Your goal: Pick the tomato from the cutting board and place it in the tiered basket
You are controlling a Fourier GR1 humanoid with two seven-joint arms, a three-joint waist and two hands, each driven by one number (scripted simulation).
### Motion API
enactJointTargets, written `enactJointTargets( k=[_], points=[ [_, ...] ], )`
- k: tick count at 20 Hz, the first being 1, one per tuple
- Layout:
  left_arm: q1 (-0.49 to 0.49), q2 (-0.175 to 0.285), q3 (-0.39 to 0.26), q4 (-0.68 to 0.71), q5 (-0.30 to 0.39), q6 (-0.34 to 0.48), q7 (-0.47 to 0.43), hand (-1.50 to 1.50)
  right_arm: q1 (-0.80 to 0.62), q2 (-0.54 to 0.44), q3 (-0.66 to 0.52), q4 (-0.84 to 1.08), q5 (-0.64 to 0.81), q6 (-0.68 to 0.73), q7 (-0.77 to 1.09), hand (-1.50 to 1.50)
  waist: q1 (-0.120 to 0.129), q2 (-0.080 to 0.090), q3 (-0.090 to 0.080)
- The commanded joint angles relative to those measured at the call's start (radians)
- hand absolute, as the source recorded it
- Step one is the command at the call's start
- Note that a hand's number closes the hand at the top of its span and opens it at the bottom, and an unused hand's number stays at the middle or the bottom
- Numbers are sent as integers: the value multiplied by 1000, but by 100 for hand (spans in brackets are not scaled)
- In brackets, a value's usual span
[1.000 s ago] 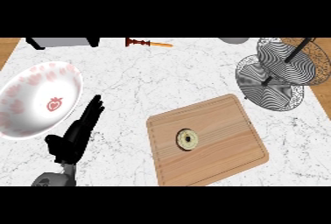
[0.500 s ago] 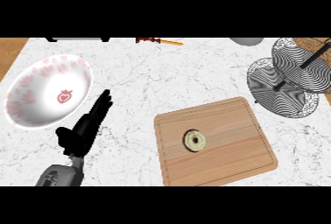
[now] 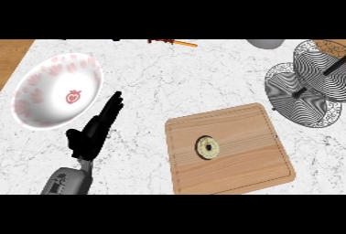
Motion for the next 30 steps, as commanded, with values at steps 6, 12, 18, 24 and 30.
enactJointTargets(
  k=[6, 12, 18, 24, 30],
  points=[
    [10, -4, 9, 39, -20, -19, -59, 0, -377, 58, 170, 499, 69, -23, -113, 150, 8, 2, 1],
    [-6, -61, -18, -11, -44, 32, -4, 0, -527, 134, 180, 814, 128, -104, -270, 150, 10, 4, 2],
    [-5, -21, 26, 19, -10, -31, -17, 0, -627, 222, 145, 1031, 131, -210, -411, 150, 2, 4, 2],
    [26, -18, 18, -4, -34, -29, -28, 0, -755, 212, 58, 1211, 79, -220, -486, 150, 7, 5, 2],
    [12, -15, 37, -5, -15, -37, -7, 0, -760, 329, -55, 1206, -51, -280, -310, -150, -9, -1, 2]
  ],
)
